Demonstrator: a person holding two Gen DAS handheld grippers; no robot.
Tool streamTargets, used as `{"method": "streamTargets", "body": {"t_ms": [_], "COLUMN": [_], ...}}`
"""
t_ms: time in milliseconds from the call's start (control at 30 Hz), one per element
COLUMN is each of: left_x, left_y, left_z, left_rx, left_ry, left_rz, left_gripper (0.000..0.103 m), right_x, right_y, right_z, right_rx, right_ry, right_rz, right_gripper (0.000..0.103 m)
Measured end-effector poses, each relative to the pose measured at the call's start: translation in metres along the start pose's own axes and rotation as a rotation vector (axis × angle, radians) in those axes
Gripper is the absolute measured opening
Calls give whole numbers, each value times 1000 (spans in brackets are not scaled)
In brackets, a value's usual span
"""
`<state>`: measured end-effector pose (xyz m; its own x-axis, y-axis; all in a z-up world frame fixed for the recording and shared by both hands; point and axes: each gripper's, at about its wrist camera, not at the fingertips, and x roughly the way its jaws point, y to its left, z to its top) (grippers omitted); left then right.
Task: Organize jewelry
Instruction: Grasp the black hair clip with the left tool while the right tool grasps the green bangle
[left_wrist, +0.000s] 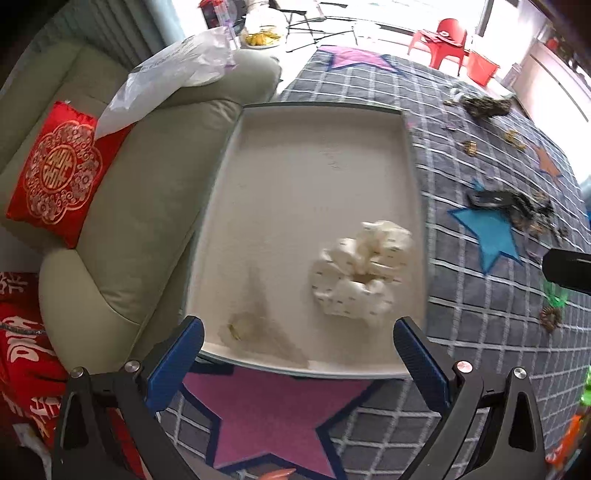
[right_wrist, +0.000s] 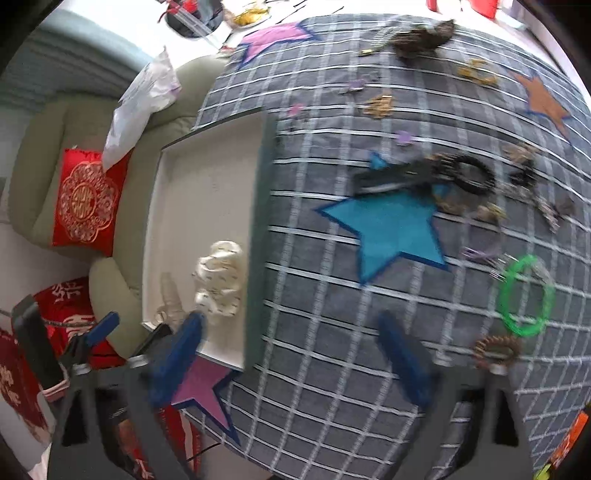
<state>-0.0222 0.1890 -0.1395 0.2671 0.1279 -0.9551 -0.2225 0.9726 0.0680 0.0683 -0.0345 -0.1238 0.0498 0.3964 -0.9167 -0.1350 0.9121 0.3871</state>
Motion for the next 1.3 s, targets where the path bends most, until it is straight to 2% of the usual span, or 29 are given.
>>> {"method": "streamTargets", "body": {"t_ms": [233, 367, 500, 667, 833, 1067, 1300], "left_x": [-18, -26, -24, -24, -23, -10, 5], "left_y": [-48, -76, -96, -124, -148, -175, -191], "left_z": [-5, -7, -4, -6, -2, 19, 37], "left_rx": [99, 138, 162, 222, 240, 248, 267], "left_ry": [14, 5, 33, 70, 75, 64, 47], "left_rz": [-51, -51, -83, -146, -157, -142, -112], "left_gripper": [103, 103, 103, 103, 103, 103, 103], "right_x": [-30, -44, -50, -55, -61, -71, -66], "right_y": [-48, -74, -103, -134, -168, -207, -218], "right_z": [-24, -36, -47, -59, -63, -54, -42], "right_rx": [101, 147, 207, 239, 286, 312, 275], "right_ry": [-68, -102, -56, -7, -7, -24, -7], "right_rz": [-6, -13, -1, -40, -94, -179, -225], "right_gripper": [103, 103, 103, 103, 103, 103, 103]}}
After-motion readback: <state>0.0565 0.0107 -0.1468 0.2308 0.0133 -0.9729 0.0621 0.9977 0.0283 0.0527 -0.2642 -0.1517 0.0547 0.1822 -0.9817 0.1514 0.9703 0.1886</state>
